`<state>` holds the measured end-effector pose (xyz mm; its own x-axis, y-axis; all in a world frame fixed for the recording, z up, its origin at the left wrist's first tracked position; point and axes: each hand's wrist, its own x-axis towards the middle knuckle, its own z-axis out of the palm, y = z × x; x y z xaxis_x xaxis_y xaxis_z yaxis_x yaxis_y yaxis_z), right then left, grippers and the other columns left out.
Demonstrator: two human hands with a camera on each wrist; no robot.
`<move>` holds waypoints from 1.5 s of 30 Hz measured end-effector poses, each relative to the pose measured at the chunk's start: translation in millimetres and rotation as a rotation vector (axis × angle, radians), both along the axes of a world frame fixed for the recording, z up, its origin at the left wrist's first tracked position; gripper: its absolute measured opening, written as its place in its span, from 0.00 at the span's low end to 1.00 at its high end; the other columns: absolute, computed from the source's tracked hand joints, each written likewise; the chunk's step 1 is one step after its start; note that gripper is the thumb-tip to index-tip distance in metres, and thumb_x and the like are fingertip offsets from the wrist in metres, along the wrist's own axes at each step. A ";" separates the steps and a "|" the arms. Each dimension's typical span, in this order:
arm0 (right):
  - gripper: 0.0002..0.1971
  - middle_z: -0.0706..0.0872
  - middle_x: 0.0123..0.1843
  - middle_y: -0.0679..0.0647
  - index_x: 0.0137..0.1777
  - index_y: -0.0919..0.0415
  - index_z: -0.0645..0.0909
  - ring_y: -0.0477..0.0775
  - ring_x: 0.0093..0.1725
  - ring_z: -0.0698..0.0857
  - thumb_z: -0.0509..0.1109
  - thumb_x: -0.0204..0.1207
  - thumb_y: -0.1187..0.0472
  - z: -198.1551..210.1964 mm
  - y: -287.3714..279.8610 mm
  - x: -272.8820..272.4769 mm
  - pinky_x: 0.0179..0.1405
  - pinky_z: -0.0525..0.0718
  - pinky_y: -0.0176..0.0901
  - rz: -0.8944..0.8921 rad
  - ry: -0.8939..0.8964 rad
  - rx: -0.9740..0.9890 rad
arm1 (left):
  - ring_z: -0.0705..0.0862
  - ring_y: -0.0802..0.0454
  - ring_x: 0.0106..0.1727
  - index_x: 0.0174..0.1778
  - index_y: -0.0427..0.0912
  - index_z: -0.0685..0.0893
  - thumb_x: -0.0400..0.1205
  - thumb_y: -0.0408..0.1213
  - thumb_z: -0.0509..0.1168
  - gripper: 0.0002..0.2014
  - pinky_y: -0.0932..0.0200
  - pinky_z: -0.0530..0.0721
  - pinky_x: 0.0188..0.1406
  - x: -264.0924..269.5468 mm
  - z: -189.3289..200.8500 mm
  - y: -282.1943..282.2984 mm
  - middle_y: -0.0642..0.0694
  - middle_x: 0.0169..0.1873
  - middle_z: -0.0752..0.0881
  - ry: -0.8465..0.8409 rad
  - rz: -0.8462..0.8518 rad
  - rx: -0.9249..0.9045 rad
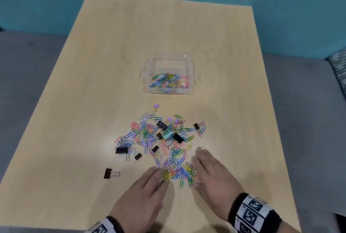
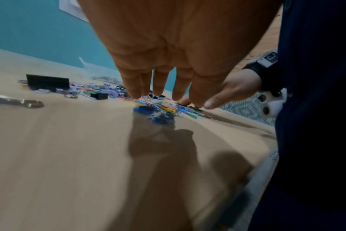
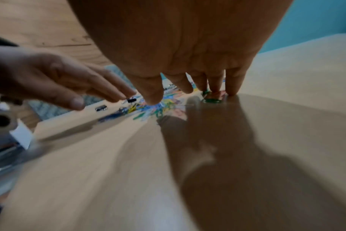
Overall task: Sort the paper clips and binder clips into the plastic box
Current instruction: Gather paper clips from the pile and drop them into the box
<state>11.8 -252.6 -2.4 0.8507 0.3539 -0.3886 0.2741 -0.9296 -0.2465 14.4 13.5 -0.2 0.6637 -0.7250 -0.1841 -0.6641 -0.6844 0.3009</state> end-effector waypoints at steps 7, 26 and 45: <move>0.34 0.60 0.82 0.64 0.81 0.65 0.56 0.66 0.81 0.57 0.58 0.81 0.46 1.5 5.2 62.5 0.79 0.60 0.56 -0.112 -0.108 -0.055 | 0.73 0.37 0.72 0.67 0.41 0.77 0.77 0.49 0.58 0.25 0.44 0.78 0.67 -3.8 7.7 -6.9 0.36 0.71 0.76 -0.020 0.074 0.101; 0.34 0.61 0.82 0.62 0.80 0.62 0.61 0.64 0.82 0.56 0.60 0.76 0.47 2.4 46.0 -14.6 0.76 0.67 0.60 -0.054 -0.076 0.026 | 0.61 0.38 0.79 0.76 0.39 0.64 0.79 0.48 0.57 0.30 0.43 0.69 0.74 5.4 -12.1 -28.8 0.36 0.78 0.65 0.040 0.175 0.115; 0.24 0.68 0.66 0.56 0.71 0.53 0.67 0.61 0.59 0.68 0.63 0.75 0.65 13.9 74.3 32.5 0.53 0.78 0.52 -0.178 0.009 0.019 | 0.70 0.44 0.56 0.66 0.50 0.71 0.80 0.40 0.63 0.18 0.51 0.76 0.54 31.1 -1.9 -47.4 0.45 0.56 0.69 0.172 0.503 -0.001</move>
<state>44.3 -178.3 11.5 0.8971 0.2048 -0.3915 0.1028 -0.9585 -0.2659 45.5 -33.9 -2.0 0.8897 -0.3251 -0.3204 -0.1948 -0.9052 0.3777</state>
